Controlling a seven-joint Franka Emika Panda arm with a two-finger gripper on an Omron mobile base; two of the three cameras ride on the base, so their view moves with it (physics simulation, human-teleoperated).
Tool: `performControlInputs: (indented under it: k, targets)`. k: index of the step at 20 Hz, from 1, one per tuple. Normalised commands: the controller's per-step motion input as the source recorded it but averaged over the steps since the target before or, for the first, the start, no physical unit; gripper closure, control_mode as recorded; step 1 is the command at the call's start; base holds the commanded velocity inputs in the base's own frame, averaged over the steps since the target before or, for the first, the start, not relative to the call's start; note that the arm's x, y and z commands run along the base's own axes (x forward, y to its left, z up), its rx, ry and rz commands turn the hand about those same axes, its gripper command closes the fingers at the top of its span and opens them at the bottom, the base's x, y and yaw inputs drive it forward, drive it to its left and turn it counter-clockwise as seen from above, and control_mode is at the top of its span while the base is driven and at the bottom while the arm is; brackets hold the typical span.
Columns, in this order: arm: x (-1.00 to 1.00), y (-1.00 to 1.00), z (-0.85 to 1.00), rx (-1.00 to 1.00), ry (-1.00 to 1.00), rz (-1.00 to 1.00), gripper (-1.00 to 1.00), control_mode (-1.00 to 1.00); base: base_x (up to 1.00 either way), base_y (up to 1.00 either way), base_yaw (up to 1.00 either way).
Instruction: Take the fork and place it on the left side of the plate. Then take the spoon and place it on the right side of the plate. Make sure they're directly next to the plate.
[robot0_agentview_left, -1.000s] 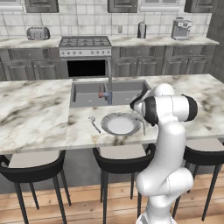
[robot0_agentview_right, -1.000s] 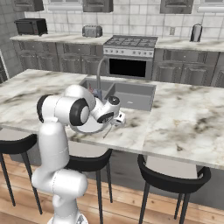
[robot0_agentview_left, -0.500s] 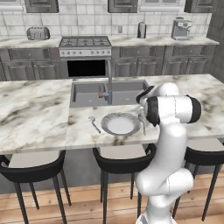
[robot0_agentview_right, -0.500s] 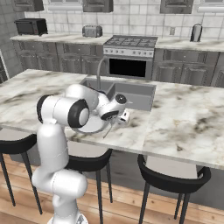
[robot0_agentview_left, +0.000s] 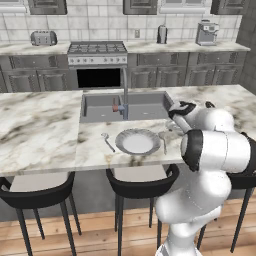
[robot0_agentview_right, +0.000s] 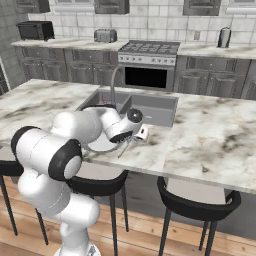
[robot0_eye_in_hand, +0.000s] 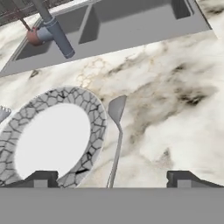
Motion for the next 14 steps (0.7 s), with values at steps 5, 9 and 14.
performControlInputs:
  k: [5, 9, 14]
  targets:
    - [-1.0, 0.2, 0.25, -0.32, 0.0, -0.04, -1.0, -1.0, 0.0, 0.0, 0.0]
    - [-1.0, 0.44, 0.39, -0.36, -0.06, 0.0, -1.0, -1.0, 0.0, 0.0, 0.0]
    - [-1.0, 0.45, 0.7, -0.26, -0.18, 0.01, -1.0, -1.0, 0.0, 0.0, 0.0]
